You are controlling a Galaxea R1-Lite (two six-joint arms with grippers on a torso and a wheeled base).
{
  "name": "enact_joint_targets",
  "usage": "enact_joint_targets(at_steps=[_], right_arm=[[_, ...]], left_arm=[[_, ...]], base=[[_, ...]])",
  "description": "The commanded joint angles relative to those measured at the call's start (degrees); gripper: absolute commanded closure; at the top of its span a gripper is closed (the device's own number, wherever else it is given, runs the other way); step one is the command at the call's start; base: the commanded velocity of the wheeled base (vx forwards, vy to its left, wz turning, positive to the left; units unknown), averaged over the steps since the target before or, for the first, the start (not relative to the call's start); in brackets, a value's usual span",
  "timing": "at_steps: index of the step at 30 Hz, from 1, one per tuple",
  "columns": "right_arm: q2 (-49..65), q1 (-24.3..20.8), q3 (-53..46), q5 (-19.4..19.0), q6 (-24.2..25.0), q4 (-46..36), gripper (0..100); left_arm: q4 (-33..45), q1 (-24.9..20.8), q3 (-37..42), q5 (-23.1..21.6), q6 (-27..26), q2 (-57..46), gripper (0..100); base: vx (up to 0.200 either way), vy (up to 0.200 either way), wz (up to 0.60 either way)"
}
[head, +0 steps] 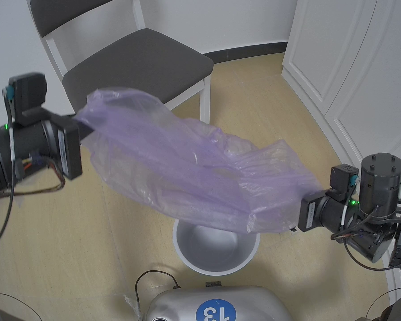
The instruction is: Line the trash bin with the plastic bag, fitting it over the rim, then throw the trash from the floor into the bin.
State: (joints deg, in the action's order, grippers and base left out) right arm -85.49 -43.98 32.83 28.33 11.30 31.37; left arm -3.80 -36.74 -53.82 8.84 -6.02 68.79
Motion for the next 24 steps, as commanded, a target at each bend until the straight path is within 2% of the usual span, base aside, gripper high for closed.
enact_joint_targets(at_steps=[1, 4, 11, 14, 17, 21, 24], right_arm=[[7.09, -0.75, -0.57, -0.56, -0.14, -9.13, 100], [6.3, -1.72, -0.22, -0.56, -0.14, -11.42, 100], [2.26, -2.51, 0.83, -0.73, -1.46, -11.33, 100], [0.06, -2.42, 1.54, -3.81, -4.18, -11.33, 100], [-2.22, -2.6, 2.15, -7.94, -7.43, -11.33, 100], [-4.33, -3.21, 2.33, -9.17, -8.75, -11.24, 100], [-9.96, -4.18, 3.65, -9.52, -9.45, -11.24, 100]], left_arm=[[-0.42, 0.71, 9.61, -2.25, 0.31, -4.37, 100], [-1.12, 0.8, 13.48, -4.36, 1.36, -4.02, 100], [-4.19, -2.54, 14.45, -5.06, 3.91, 1.43, 100], [-9.2, -5.45, 14.45, -4.88, 6.81, 7.67, 100], [-12.54, -6.41, 14.53, -4.62, 6.99, 11.54, 100], [-12.72, -6.5, 14.53, -4.71, 7.08, 12.07, 100], [-12.81, -6.59, 16.29, -5.15, 7.25, 12.95, 100]], base=[[0.0, 0.0, 0.0], [0.0, 0.0, 0.0], [0.0, 0.0, 0.0], [0.0, 0.0, 0.0], [0.0, 0.0, 0.0], [0.0, 0.0, 0.0], [0.0, 0.0, 0.0]])
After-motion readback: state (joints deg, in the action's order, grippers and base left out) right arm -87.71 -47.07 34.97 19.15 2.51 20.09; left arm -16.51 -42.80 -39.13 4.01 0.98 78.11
